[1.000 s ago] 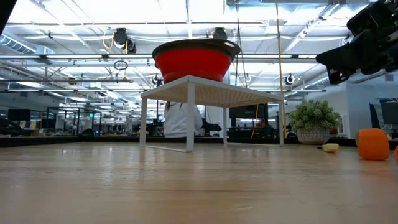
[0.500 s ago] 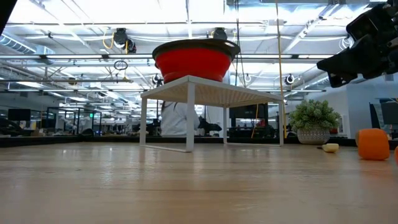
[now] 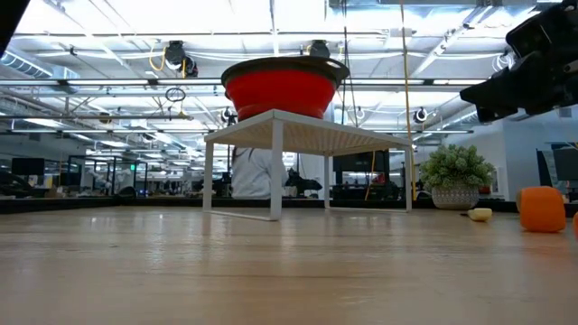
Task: Pick & Place Fruit
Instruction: Put the peach into the red strainer bowl on the shelf
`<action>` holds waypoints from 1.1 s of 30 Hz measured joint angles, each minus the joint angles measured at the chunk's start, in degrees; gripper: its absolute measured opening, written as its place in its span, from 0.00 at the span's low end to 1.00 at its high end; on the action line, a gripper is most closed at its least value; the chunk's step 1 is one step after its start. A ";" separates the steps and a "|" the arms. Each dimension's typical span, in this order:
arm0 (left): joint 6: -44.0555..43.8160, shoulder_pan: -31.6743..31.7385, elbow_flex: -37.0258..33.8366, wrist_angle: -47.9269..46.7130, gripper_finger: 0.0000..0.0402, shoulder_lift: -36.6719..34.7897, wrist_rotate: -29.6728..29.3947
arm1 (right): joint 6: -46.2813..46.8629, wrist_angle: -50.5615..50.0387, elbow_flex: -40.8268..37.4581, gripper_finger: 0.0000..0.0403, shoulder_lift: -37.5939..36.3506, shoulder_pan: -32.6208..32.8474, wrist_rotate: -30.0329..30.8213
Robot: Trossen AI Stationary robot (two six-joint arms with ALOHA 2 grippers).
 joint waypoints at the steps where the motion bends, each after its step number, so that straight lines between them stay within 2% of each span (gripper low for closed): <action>1: -1.50 0.24 0.00 -0.18 0.30 0.00 -1.45 | -0.91 0.00 -0.01 0.00 -0.01 0.01 0.03; 8: -1.95 1.88 0.00 -0.66 0.30 -0.13 -6.87 | -1.67 0.00 -0.02 0.00 -0.02 0.02 0.07; 13: -0.19 3.09 0.00 -9.50 0.30 -1.81 -9.96 | -1.62 0.02 0.00 0.00 -0.02 0.00 0.12; 16: -0.88 4.00 0.00 -20.79 0.30 -4.76 -11.17 | -1.62 0.05 0.00 0.00 -0.02 0.00 0.14; 22: -7.87 6.27 0.00 -54.29 0.30 -13.81 -11.25 | -1.62 0.06 -0.01 0.00 -0.04 0.00 0.18; 25: -11.50 7.40 0.00 -67.69 0.30 -17.97 -11.30 | -1.86 0.07 -0.01 0.00 -0.02 0.00 0.21; 29: -12.42 8.96 0.00 -79.90 0.30 -22.29 -11.32 | -1.99 0.05 -0.02 0.00 -0.04 0.00 0.38; 33: -12.33 10.96 0.00 -87.60 0.30 -25.44 -11.31 | -1.99 0.04 0.00 0.00 -0.04 0.00 0.40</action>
